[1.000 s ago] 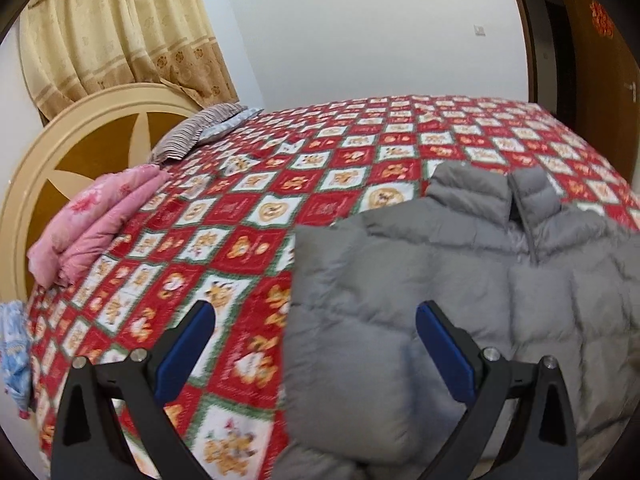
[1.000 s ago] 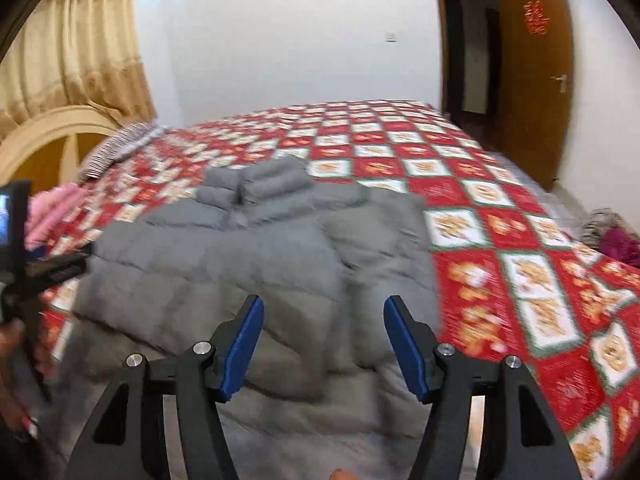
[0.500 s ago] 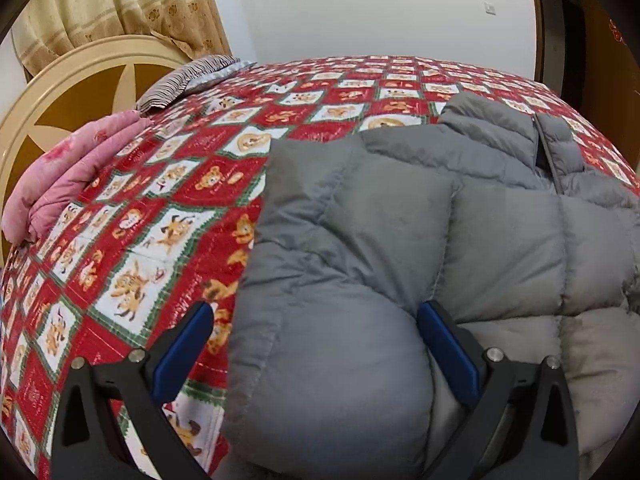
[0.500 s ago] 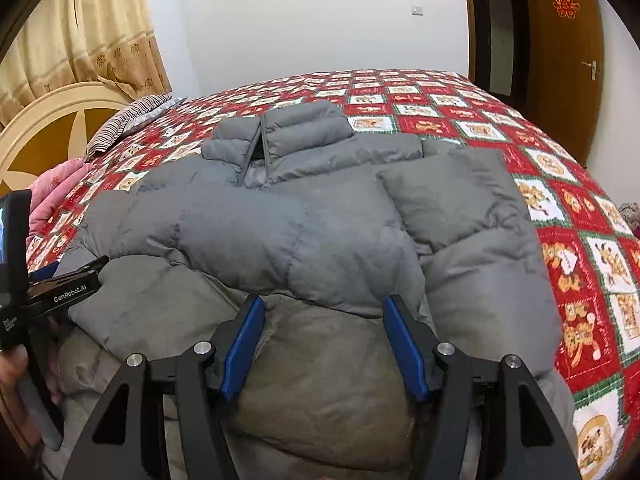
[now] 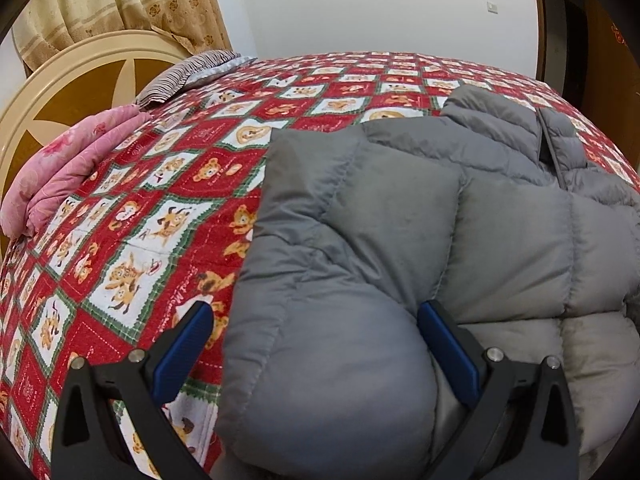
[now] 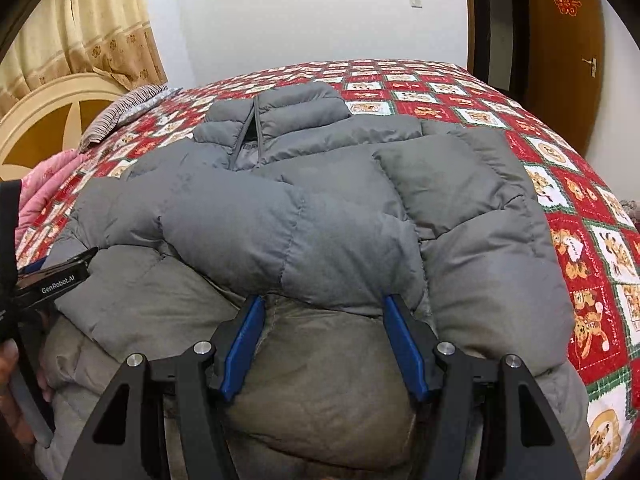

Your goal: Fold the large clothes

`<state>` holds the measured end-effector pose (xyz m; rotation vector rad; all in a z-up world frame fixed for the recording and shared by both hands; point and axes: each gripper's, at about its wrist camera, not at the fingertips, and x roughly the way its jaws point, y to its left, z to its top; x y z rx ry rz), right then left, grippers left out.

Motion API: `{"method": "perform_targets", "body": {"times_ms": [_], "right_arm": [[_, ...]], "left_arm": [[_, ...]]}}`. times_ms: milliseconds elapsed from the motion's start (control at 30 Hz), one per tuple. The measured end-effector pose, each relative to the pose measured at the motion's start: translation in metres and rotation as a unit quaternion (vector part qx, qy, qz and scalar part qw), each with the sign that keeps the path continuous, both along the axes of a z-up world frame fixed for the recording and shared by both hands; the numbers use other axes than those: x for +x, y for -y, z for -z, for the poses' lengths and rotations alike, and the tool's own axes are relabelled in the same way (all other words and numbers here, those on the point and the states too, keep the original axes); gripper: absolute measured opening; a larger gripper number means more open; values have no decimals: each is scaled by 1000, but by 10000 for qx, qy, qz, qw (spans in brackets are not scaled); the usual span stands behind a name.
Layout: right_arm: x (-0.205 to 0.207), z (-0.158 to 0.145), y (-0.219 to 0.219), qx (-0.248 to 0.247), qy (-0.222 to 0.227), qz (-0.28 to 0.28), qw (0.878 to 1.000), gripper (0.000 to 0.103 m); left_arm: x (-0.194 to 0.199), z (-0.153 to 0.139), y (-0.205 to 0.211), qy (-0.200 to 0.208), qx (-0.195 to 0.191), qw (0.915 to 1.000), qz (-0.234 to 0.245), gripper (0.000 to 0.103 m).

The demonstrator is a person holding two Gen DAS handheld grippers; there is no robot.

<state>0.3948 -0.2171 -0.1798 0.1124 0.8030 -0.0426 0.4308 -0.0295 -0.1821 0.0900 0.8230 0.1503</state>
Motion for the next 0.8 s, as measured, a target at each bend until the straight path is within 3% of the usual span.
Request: {"method": "perform_targets", "body": {"times_ms": [800], "right_arm": [[2,3,-13,-475,-115,59,9988,63]], "left_arm": [[1,3,-4,-27,-102,9999,15,103]]}}
